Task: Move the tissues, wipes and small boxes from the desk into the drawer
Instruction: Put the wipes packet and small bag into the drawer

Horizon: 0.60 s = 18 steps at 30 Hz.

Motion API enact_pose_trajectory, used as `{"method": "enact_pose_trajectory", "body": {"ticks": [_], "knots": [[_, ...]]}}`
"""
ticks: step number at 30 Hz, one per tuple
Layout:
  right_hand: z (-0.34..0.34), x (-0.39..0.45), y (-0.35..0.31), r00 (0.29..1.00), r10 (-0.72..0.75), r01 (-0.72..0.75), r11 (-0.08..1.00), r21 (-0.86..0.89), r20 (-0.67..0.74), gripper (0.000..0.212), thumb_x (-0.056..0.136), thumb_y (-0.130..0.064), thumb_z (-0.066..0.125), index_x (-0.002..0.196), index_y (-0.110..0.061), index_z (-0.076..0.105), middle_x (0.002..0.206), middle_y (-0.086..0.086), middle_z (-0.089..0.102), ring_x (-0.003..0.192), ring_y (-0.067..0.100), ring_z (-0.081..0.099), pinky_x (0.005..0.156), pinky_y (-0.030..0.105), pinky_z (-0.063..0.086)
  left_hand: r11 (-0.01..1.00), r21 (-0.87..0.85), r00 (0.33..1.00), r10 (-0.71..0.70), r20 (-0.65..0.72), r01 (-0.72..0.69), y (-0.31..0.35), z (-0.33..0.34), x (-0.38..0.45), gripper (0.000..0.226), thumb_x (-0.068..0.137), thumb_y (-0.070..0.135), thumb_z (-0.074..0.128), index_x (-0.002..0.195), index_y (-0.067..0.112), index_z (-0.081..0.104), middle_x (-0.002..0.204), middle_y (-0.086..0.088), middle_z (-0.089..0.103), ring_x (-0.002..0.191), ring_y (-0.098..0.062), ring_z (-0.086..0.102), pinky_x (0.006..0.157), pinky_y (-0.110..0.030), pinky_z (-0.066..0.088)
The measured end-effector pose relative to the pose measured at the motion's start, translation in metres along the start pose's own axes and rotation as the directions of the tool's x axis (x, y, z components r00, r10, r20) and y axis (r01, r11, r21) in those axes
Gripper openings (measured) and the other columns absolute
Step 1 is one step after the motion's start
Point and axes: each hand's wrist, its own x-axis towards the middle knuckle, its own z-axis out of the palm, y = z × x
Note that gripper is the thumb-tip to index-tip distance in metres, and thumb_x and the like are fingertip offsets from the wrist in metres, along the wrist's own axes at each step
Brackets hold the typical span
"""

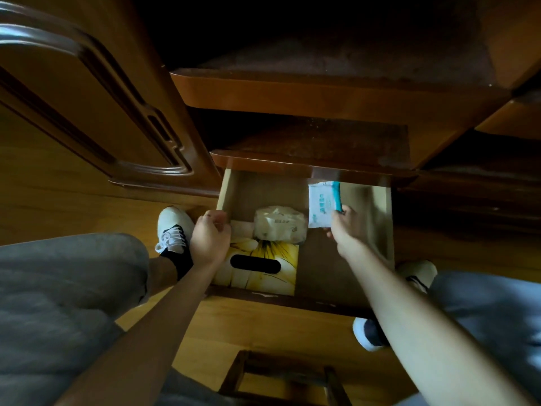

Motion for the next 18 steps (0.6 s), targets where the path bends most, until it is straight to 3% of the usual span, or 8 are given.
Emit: {"method": "enact_pose_trajectory", "body": {"ticks": [3, 6, 9, 10, 12, 14, 16, 18], "knots": [[-0.022, 0.004, 0.016, 0.994, 0.043, -0.052, 0.994, -0.095, -0.098, 0.034, 0.108, -0.025, 0.046, 0.141, -0.018, 0.048, 0.134, 0.009, 0.065, 0.091, 0.021, 0.07, 0.054, 0.022, 0.045, 0.961, 0.255, 0.993, 0.113, -0.025, -0.103, 0.006, 0.015, -0.002, 0.041, 0.084, 0.02, 0.068, 0.125, 0.013, 0.064, 0.127, -0.015, 0.059, 0.122, -0.037, 0.05, 0.099, -0.048, 0.043], [-0.044, 0.008, 0.03, 0.992, 0.095, -0.091, 0.994, 0.059, -0.079, 0.041, 0.106, -0.016, 0.052, 0.147, -0.018, 0.048, 0.128, 0.007, 0.067, 0.081, 0.014, 0.07, 0.051, 0.018, 0.052, 0.937, 0.329, 0.992, 0.1, 0.071, -0.118, 0.004, 0.025, 0.0, 0.071, 0.082, 0.026, 0.07, 0.145, 0.007, 0.044, 0.154, -0.015, 0.037, 0.139, -0.038, 0.036, 0.11, -0.053, 0.034], [-0.055, 0.009, 0.029, 0.979, 0.195, -0.204, 0.923, 0.326, 0.062, 0.053, 0.102, -0.008, 0.058, 0.152, -0.02, 0.042, 0.133, 0.007, 0.06, 0.114, 0.024, 0.067, 0.082, 0.033, 0.062, 0.913, 0.391, 0.978, 0.037, 0.207, -0.117, -0.006, 0.03, 0.004, 0.081, 0.086, 0.033, 0.071, 0.153, 0.009, 0.032, 0.165, -0.012, 0.015, 0.142, -0.04, 0.032, 0.11, -0.049, 0.036], [-0.054, 0.009, 0.028, 0.973, 0.225, -0.232, 0.923, 0.309, 0.057, 0.048, 0.101, -0.01, 0.059, 0.147, -0.017, 0.046, 0.136, 0.009, 0.059, 0.118, 0.026, 0.065, 0.088, 0.036, 0.06, 0.898, 0.421, 0.977, 0.047, 0.208, -0.132, -0.009, 0.03, 0.004, 0.082, 0.085, 0.032, 0.073, 0.152, 0.008, 0.033, 0.165, -0.012, 0.014, 0.142, -0.04, 0.032, 0.11, -0.048, 0.036], [-0.052, 0.003, 0.027, 0.973, 0.232, -0.231, 0.972, 0.047, 0.003, 0.036, 0.1, -0.02, 0.061, 0.134, -0.014, 0.05, 0.14, 0.013, 0.057, 0.118, 0.026, 0.061, 0.097, 0.041, 0.056, 0.889, 0.439, 0.98, 0.05, 0.194, -0.132, -0.007, 0.029, 0.001, 0.085, 0.082, 0.031, 0.076, 0.151, 0.006, 0.034, 0.165, -0.014, 0.015, 0.142, -0.039, 0.032, 0.11, -0.048, 0.037], [-0.053, -0.011, 0.021, 0.988, 0.153, -0.153, 0.983, -0.105, -0.009, 0.037, 0.1, -0.023, 0.06, 0.134, -0.014, 0.049, 0.134, 0.013, 0.058, 0.113, 0.025, 0.06, 0.1, 0.045, 0.054, 0.896, 0.43, 0.98, 0.023, 0.196, -0.107, 0.008, 0.027, -0.002, 0.091, 0.08, 0.035, 0.077, 0.153, 0.007, 0.03, 0.164, -0.014, 0.018, 0.145, -0.037, 0.028, 0.113, -0.049, 0.035], [-0.061, -0.026, 0.001, 0.993, 0.042, -0.031, 0.995, -0.093, 0.115, 0.028, 0.102, -0.021, 0.057, 0.13, -0.018, 0.055, 0.124, 0.008, 0.062, 0.101, 0.018, 0.063, 0.091, 0.038, 0.057, 0.909, 0.4, 0.977, 0.034, 0.211, -0.118, 0.036, 0.023, -0.005, 0.094, 0.083, 0.038, 0.073, 0.156, 0.009, 0.021, 0.164, -0.013, 0.018, 0.149, -0.033, 0.022, 0.117, -0.048, 0.029], [-0.074, -0.04, -0.029, 0.958, -0.086, 0.112, 0.99, -0.081, 0.274, 0.029, 0.102, -0.016, 0.057, 0.131, -0.017, 0.062, 0.125, 0.004, 0.064, 0.106, 0.017, 0.064, 0.092, 0.033, 0.054, 0.919, 0.352, 0.965, 0.096, 0.242, -0.179, 0.077, 0.015, -0.007, 0.091, 0.088, 0.039, 0.069, 0.158, 0.013, 0.016, 0.164, -0.009, 0.022, 0.149, -0.028, 0.024, 0.118, -0.044, 0.029]]}}
